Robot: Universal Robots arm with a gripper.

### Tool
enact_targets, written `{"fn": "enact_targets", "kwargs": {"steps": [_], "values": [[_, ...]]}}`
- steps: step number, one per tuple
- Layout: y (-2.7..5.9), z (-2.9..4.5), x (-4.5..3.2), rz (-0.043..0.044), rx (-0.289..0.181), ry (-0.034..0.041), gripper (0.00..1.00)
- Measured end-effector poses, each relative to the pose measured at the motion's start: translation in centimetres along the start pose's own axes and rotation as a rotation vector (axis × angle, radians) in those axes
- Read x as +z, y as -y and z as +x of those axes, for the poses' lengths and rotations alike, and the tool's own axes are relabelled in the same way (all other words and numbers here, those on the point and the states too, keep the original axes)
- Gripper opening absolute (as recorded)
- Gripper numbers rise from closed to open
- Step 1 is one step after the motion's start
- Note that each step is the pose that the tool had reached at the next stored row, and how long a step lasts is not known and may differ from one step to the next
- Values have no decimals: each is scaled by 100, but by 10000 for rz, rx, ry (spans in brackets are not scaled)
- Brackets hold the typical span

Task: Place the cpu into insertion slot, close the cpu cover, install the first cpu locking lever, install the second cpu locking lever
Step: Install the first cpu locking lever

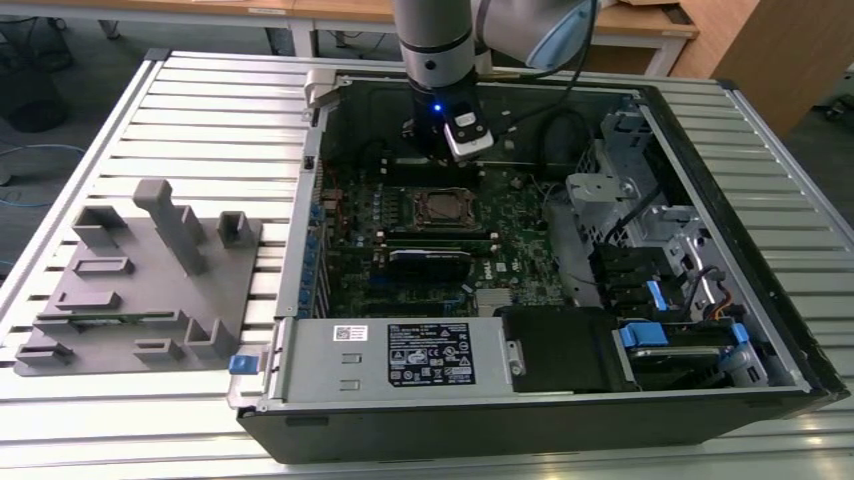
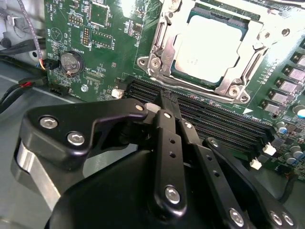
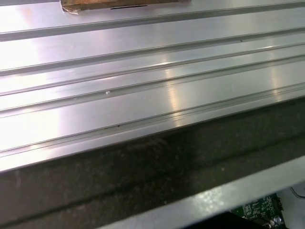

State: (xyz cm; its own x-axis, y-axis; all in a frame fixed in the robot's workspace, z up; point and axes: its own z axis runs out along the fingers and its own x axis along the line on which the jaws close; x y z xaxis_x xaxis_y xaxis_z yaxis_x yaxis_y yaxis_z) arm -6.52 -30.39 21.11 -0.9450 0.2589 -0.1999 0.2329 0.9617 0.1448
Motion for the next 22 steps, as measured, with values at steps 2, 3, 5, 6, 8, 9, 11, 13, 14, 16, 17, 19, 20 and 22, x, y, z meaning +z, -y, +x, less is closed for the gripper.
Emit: {"fn": "enact_targets", "kwargs": {"steps": [2, 3, 5, 6, 8, 9, 11, 13, 14, 16, 17, 19, 20, 22], "values": [[0, -2, 3, 73, 27, -269, 11], [-1, -4, 5, 118, 43, -436, 11], [-2, -10, 9, 212, 75, -782, 11], [-2, -12, 10, 259, 90, -954, 11], [-2, -14, 12, 325, 114, -1197, 11], [-2, -14, 12, 327, 115, -1202, 11], [-2, -14, 13, 328, 115, -1211, 11], [-2, -14, 13, 329, 114, -1217, 11], [-3, -14, 13, 325, 87, -1221, 11], [-3, -15, 15, 291, -131, -1248, 11], [-3, -14, 15, 281, -241, -1262, 11], [-2, -14, 16, 258, -460, -1290, 11], [-2, -15, 18, 242, -577, -1305, 11], [-3, -17, 20, 208, -808, -1335, 11]]}}
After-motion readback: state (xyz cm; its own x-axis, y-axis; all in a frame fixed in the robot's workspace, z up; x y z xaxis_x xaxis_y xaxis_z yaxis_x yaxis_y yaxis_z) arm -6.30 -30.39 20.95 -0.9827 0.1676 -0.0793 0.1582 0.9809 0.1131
